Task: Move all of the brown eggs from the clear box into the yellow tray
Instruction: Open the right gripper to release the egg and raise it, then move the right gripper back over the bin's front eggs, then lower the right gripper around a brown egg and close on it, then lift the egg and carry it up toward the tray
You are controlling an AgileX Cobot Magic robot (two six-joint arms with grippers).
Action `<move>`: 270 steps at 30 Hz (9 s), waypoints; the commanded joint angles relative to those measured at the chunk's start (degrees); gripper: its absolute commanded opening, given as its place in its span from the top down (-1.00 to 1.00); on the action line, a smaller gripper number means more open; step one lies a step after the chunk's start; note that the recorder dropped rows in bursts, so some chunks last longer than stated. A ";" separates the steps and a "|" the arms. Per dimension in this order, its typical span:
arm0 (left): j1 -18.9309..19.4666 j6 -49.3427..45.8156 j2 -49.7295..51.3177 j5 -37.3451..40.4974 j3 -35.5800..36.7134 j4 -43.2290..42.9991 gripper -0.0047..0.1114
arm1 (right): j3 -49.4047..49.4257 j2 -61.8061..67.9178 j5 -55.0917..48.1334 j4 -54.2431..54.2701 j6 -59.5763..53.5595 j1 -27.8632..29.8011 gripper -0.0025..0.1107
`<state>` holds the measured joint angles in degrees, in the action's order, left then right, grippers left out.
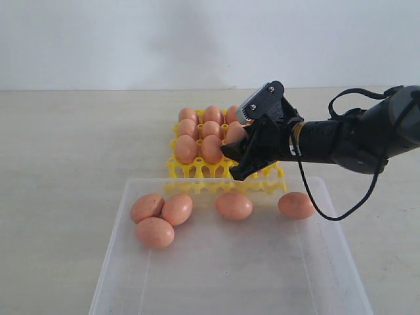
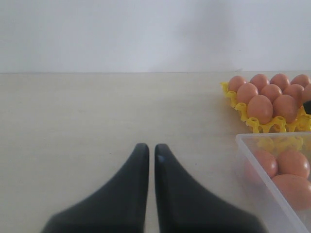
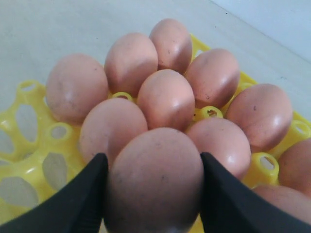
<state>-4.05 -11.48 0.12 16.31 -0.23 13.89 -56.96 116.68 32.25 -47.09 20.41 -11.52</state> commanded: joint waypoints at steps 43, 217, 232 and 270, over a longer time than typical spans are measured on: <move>-0.51 -0.15 -0.12 -0.07 0.23 0.06 0.85 | -0.31 -6.17 -24.17 -4.21 16.97 -8.46 0.96; -0.51 -0.15 -0.12 -0.07 0.23 0.06 0.85 | -9.06 -0.10 -49.22 64.41 -71.70 -32.41 0.49; -0.51 -0.15 -0.12 -0.07 0.23 0.06 0.85 | -9.06 -2.19 -53.08 64.97 -59.85 -32.41 0.96; -0.51 -0.15 -0.12 -0.07 0.23 0.06 0.85 | 20.45 -46.82 17.79 118.99 -67.32 -32.41 0.96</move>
<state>-4.05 -11.48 0.12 16.31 -0.23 13.89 -36.77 70.41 42.91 69.69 -39.42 -43.91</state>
